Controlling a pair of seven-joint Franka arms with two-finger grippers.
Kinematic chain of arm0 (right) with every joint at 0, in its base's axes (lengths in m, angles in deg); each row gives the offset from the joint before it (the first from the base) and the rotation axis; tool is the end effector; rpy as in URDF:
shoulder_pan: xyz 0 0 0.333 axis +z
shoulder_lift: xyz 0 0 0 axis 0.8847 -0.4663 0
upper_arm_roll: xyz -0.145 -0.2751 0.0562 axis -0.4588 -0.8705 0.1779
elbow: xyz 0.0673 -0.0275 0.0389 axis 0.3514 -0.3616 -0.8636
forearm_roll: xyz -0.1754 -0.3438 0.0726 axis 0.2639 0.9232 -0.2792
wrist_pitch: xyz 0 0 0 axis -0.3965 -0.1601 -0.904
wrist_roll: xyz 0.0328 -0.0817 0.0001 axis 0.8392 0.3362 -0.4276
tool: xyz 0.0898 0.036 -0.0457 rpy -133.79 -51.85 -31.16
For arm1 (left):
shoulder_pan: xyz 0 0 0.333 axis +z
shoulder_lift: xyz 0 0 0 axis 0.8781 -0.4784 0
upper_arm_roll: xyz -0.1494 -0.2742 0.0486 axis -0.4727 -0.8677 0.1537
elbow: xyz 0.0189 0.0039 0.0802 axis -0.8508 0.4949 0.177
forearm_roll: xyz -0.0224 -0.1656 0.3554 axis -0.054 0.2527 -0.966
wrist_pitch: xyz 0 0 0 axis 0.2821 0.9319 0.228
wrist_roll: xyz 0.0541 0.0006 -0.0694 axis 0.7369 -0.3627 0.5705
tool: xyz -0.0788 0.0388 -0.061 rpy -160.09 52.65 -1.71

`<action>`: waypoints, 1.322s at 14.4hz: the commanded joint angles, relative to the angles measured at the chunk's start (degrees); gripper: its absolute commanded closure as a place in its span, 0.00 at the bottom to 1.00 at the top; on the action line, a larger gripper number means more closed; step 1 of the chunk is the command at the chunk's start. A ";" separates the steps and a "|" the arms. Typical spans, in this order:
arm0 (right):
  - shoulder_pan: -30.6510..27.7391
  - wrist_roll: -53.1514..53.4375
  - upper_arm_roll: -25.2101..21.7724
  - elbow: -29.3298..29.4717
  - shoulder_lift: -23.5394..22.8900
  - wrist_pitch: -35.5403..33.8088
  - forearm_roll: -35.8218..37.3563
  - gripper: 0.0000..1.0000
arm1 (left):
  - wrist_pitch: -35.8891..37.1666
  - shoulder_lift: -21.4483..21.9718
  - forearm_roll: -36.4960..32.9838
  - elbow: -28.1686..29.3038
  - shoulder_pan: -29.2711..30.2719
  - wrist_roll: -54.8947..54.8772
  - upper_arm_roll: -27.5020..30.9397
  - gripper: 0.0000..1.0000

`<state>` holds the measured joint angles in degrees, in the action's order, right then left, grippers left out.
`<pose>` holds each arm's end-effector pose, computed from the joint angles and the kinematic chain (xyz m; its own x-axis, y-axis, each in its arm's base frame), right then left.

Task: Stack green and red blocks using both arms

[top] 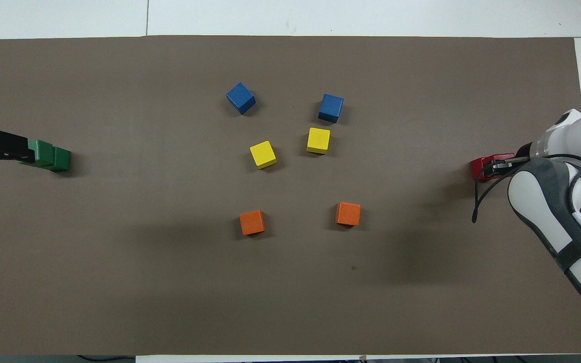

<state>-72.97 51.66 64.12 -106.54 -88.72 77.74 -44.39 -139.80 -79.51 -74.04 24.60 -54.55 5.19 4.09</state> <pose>0.5624 -0.0800 0.3489 0.9994 0.0254 -0.0248 0.0256 -0.9997 0.0056 0.5489 0.0039 0.6068 0.9972 0.0753 -0.0026 0.0754 -0.9971 0.0106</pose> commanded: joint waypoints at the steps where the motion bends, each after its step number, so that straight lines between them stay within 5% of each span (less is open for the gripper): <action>1: -1.28 -1.74 0.75 -2.56 1.84 2.17 0.34 0.96 | -0.94 1.78 -2.46 2.80 -0.80 -1.87 0.43 0.00; 9: -1.28 -1.39 0.75 -2.83 1.84 2.62 0.43 0.95 | -1.64 2.48 -2.21 3.77 -0.71 -1.53 0.25 0.00; 11: -1.28 -1.30 0.75 -2.83 1.84 3.23 0.43 0.72 | -1.64 2.48 -1.94 3.77 -0.71 -1.53 0.08 0.00; 12: -1.28 -1.30 0.66 -2.83 1.84 3.32 0.43 0.46 | -1.64 2.48 -1.85 3.77 -0.71 -1.53 0.08 0.00; 13: -1.28 -1.21 0.75 -2.83 1.84 3.32 0.34 0.09 | -1.64 2.48 -1.59 3.77 -0.63 -1.44 -0.01 0.00; 14: -1.28 -1.21 0.66 -2.83 1.84 3.41 0.34 0.00 | -1.64 2.48 -0.81 3.77 -0.54 -1.44 0.08 0.00; 19: -1.28 -1.04 0.75 -2.65 1.76 3.50 0.34 0.00 | -1.56 2.48 -0.53 3.94 -0.54 -1.44 0.08 0.00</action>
<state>-73.11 51.66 64.12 -107.60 -88.46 80.00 -44.39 -139.85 -78.96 -75.24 26.04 -54.58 3.72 3.70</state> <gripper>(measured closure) 0.137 0.000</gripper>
